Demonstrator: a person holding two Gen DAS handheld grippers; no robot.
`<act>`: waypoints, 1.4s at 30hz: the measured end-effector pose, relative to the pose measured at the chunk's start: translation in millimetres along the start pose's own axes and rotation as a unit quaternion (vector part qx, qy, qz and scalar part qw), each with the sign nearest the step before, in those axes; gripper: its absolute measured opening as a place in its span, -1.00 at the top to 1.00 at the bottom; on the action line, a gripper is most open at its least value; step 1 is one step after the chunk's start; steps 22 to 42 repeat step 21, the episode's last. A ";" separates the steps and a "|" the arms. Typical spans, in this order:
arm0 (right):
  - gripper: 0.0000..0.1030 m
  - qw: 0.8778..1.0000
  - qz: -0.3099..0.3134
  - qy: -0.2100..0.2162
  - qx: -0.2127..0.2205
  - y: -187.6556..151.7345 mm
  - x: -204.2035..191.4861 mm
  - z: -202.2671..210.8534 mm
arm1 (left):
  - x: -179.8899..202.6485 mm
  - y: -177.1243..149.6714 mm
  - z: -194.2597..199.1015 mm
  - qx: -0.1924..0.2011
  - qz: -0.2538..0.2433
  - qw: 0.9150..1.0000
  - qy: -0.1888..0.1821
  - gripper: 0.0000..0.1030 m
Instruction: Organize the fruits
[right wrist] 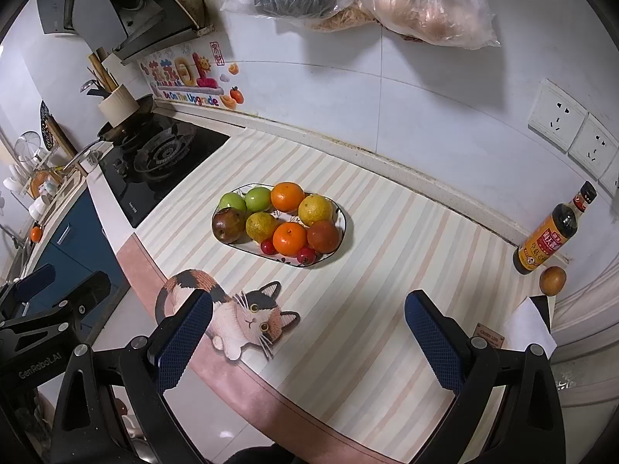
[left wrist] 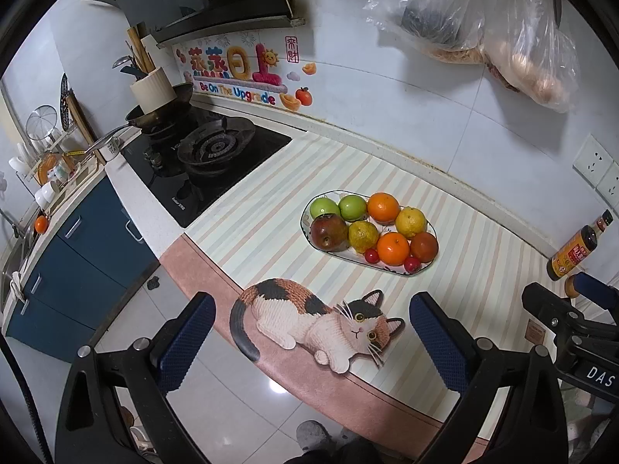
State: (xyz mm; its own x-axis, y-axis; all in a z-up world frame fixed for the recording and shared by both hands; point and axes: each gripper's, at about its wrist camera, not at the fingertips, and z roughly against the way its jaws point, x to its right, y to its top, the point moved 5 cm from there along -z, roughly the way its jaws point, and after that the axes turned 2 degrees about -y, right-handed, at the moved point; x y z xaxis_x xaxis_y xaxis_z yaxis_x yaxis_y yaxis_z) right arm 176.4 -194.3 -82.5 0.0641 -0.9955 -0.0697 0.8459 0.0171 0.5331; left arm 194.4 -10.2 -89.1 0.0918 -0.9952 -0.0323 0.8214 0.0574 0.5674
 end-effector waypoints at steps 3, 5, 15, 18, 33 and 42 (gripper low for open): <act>-0.97 1.000 0.000 0.002 -0.001 -1.0 -0.3 0.8 | -1.3 -1.0 2.8 0.002 0.000 1.000 0.002 -1.00; -0.97 1.000 0.000 0.004 -0.002 0.0 -0.2 1.0 | -0.9 -0.6 2.8 0.002 0.000 1.000 0.001 -1.00; -0.97 1.000 0.000 0.003 0.002 0.8 -1.7 3.9 | -3.7 -0.1 7.8 0.004 0.004 1.000 0.003 -1.00; -0.97 1.000 -0.001 0.004 0.000 0.9 -1.4 3.1 | -4.1 -0.9 7.6 0.007 0.005 1.000 0.004 -1.00; -0.97 1.000 0.000 0.004 -0.001 0.4 -2.1 3.6 | -4.4 -0.4 9.7 0.012 0.004 1.000 0.004 -1.00; -0.97 1.000 0.000 0.004 -0.001 0.4 -2.1 3.6 | -4.4 -0.4 9.7 0.012 0.004 1.000 0.004 -1.00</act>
